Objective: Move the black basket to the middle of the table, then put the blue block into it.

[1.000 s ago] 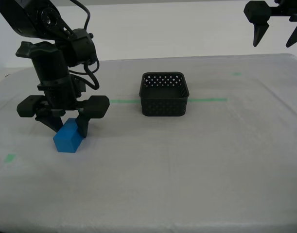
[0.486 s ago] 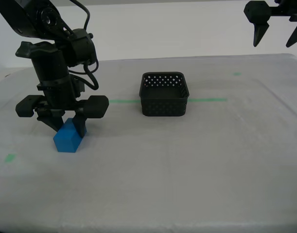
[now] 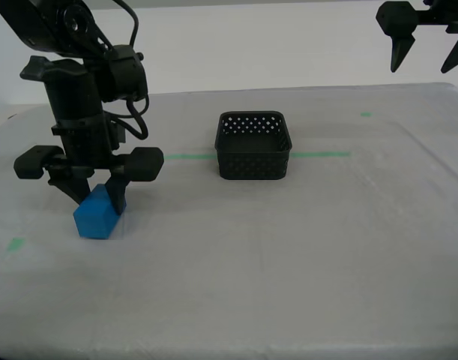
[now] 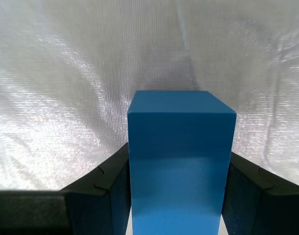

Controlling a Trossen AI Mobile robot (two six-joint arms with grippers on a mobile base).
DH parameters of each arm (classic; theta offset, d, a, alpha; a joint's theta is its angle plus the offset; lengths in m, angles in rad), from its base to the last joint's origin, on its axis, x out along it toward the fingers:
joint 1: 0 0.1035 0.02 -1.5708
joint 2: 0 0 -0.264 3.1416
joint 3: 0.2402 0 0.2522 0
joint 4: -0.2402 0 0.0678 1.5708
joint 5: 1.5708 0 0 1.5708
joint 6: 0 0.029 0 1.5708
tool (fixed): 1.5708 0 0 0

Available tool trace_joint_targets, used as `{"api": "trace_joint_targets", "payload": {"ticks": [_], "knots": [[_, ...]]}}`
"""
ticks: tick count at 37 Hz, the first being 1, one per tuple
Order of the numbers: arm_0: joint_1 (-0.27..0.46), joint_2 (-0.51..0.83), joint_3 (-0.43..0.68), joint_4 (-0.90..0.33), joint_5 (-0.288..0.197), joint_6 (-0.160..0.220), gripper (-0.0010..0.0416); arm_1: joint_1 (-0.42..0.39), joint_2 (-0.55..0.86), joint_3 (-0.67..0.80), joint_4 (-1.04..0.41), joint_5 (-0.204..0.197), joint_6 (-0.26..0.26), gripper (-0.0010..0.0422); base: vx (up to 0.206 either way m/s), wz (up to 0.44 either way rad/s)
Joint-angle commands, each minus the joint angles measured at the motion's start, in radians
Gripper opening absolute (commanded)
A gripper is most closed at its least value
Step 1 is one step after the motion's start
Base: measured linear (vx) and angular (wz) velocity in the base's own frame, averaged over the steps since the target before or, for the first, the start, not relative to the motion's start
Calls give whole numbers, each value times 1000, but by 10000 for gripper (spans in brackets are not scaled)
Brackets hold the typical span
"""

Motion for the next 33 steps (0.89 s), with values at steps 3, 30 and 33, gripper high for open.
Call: {"api": "trace_joint_targets", "payload": {"ticks": [3,30,33], "knots": [[0,0,0,0,-1,0,398,-2,-23,53,-73,-4,-10,-1,0,0],[0,0,0,0,-1,0,399,-112,-34,339,-168,-82,-194,0,0,0],[0,0,0,0,-1,0,398,-116,-34,370,-173,-76,-202,0,0,0]]}}
